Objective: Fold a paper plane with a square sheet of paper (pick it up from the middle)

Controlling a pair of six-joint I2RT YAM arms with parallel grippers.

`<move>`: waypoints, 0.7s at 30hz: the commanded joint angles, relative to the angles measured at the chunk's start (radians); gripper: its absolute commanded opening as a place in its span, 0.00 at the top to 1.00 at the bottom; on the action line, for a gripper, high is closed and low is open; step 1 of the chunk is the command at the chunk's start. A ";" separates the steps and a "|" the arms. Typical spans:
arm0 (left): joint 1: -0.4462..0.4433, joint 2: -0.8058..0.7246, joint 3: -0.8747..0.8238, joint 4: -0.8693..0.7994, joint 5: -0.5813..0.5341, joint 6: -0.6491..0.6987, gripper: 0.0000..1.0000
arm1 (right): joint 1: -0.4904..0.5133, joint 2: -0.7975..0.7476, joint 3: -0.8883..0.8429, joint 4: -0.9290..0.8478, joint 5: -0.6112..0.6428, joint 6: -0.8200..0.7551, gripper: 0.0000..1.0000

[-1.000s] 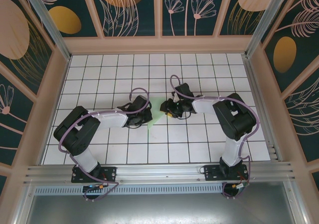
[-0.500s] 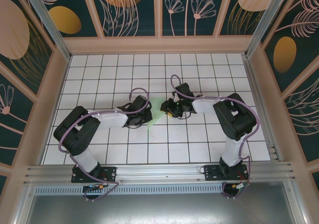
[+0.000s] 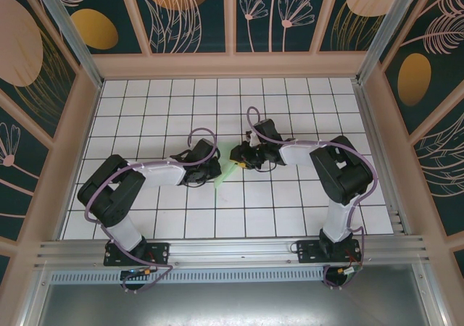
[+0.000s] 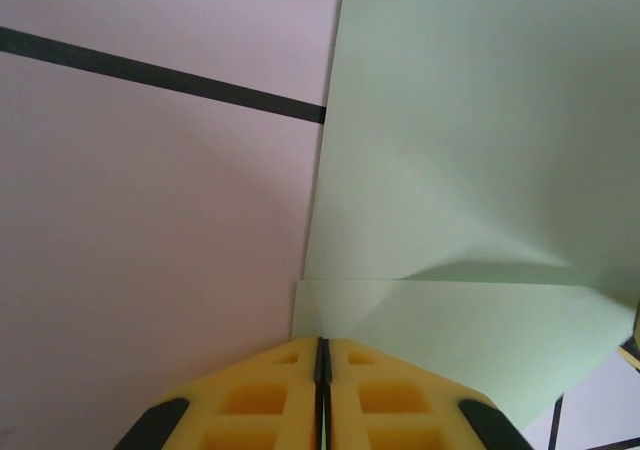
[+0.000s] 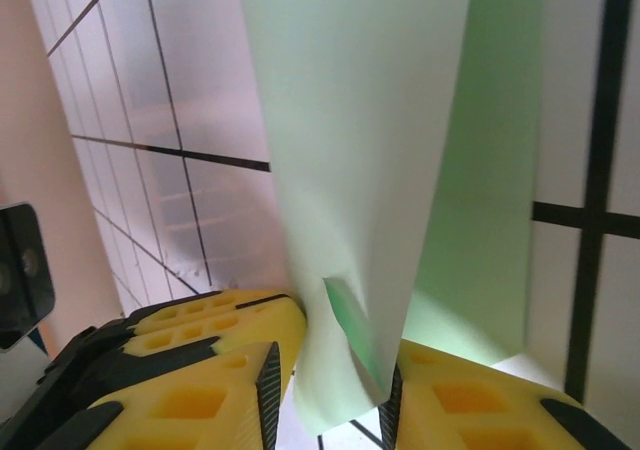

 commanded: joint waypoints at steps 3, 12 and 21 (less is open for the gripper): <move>0.013 -0.063 -0.006 -0.048 -0.033 0.006 0.83 | 0.011 0.030 0.000 0.045 -0.064 -0.018 0.70; 0.066 -0.165 -0.012 -0.088 -0.029 0.030 0.72 | 0.021 0.080 0.041 0.044 -0.078 -0.071 0.86; 0.104 -0.321 -0.021 -0.093 -0.081 0.096 0.35 | -0.014 -0.080 -0.001 -0.005 0.119 -0.001 1.00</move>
